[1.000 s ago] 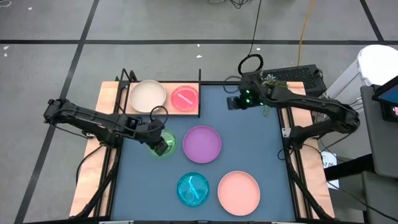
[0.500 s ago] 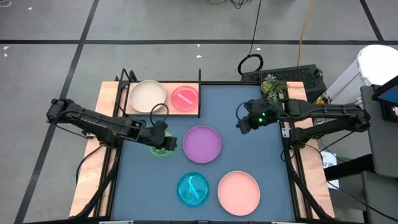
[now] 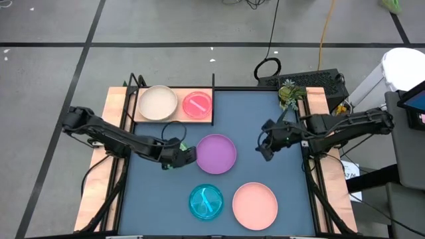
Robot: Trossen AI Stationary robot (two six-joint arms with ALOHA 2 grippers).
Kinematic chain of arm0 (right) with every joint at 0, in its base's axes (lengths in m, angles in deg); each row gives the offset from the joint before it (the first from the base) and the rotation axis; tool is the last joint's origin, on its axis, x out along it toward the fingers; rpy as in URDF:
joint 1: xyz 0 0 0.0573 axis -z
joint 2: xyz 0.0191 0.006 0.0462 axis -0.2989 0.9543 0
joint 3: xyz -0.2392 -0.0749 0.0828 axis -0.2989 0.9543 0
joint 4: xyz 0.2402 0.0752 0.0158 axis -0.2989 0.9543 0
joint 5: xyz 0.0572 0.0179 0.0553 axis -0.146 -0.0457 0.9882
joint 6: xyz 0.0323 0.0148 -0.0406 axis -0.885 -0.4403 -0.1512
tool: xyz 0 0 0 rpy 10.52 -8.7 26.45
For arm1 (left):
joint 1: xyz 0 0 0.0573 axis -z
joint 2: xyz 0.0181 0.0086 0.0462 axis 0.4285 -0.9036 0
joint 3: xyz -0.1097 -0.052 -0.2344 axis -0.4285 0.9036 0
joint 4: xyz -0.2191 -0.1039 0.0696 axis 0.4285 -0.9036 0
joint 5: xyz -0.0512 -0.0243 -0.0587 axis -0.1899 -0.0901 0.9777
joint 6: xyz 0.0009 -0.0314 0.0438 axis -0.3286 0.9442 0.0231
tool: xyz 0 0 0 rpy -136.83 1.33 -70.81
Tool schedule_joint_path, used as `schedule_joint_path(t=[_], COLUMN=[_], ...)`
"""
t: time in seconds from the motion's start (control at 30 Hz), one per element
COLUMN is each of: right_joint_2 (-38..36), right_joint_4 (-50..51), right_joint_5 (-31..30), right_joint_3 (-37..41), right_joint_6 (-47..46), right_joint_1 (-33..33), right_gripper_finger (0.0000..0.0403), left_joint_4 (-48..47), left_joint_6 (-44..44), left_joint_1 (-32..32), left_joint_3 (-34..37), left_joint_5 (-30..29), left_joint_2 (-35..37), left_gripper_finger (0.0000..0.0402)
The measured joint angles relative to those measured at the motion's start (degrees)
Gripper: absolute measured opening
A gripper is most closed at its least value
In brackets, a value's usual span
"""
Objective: Place and stack plates onto a shelf
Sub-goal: Stack the violet plate on top of the white plate on the shelf
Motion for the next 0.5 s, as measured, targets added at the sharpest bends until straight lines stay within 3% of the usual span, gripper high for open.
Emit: schedule_joint_path(t=[0.27, 0.5], right_joint_2=[0.0, 0.0], right_joint_4=[1.9, 2.6], right_joint_5=[0.2, 0.2], right_joint_3=[0.0, 0.0], right_joint_6=[2.0, 4.2], right_joint_1=[-3.0, -4.2], right_gripper_finger=[0.0, 0.0], left_joint_4=[4.3, 5.3], left_joint_6=[2.5, 0.3], left_joint_1=[0.0, -0.1], left_joint_3=[0.0, 0.0], left_joint_5=[-3.8, -5.5], left_joint_2=[-4.6, -8.5], left_gripper_finger=[0.023, 0.0243])
